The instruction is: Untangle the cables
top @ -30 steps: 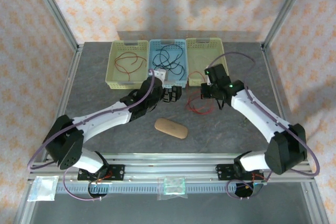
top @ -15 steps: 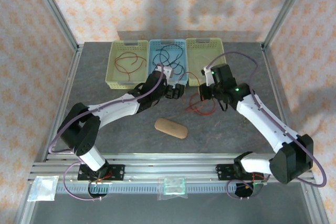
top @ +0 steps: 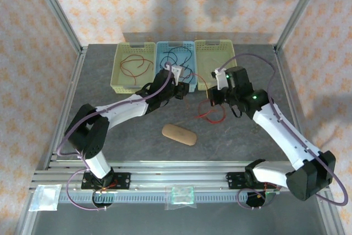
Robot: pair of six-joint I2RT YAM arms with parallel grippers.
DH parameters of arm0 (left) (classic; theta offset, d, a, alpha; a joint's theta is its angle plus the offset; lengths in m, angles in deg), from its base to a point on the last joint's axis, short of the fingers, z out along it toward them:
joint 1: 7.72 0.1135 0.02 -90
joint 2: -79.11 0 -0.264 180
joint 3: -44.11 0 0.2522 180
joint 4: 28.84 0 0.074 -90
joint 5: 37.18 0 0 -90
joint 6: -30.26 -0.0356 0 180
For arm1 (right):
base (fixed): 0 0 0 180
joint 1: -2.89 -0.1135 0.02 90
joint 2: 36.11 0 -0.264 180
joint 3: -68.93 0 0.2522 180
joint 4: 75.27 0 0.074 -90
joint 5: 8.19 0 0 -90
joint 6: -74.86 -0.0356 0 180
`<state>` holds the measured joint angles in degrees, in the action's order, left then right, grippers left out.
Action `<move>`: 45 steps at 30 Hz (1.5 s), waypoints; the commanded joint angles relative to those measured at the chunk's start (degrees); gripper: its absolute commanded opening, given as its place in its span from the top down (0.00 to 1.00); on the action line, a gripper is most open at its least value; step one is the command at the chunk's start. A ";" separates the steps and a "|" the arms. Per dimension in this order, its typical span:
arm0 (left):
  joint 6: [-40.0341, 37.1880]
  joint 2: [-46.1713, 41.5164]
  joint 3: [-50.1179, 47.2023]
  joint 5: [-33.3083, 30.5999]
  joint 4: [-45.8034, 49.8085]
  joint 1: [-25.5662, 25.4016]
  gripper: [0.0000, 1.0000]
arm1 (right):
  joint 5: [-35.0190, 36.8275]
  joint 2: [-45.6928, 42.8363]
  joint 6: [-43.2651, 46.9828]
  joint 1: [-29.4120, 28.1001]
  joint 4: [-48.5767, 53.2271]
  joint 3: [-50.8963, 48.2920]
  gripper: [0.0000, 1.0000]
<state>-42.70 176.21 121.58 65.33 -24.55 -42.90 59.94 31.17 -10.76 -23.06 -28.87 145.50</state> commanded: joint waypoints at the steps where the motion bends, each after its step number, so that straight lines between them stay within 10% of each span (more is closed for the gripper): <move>1: 0.82 -2.69 0.78 1.09 -1.67 0.55 0.86 | 1.56 -1.46 -0.12 -0.38 0.78 1.89 1.00; 6: 4.13 -6.51 5.53 0.45 2.53 0.94 1.00 | 3.39 -1.94 -4.90 -0.41 -3.90 0.01 0.95; 16: 6.07 -10.01 24.85 -2.67 17.66 1.24 1.00 | 6.62 -1.24 -14.49 -0.41 -14.55 -4.52 0.45; 39: 6.29 -12.17 43.85 1.20 28.20 4.90 1.00 | 6.64 9.97 -30.13 -1.21 -30.80 -9.62 0.34; 45: 3.08 -13.31 44.43 -8.02 33.48 6.59 1.00 | 10.40 11.68 -28.40 -4.89 -28.19 -6.14 0.34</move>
<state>-37.58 165.10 165.18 62.42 5.37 -37.89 67.92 43.98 -38.98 -26.80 -56.63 137.22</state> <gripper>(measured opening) 0.052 0.659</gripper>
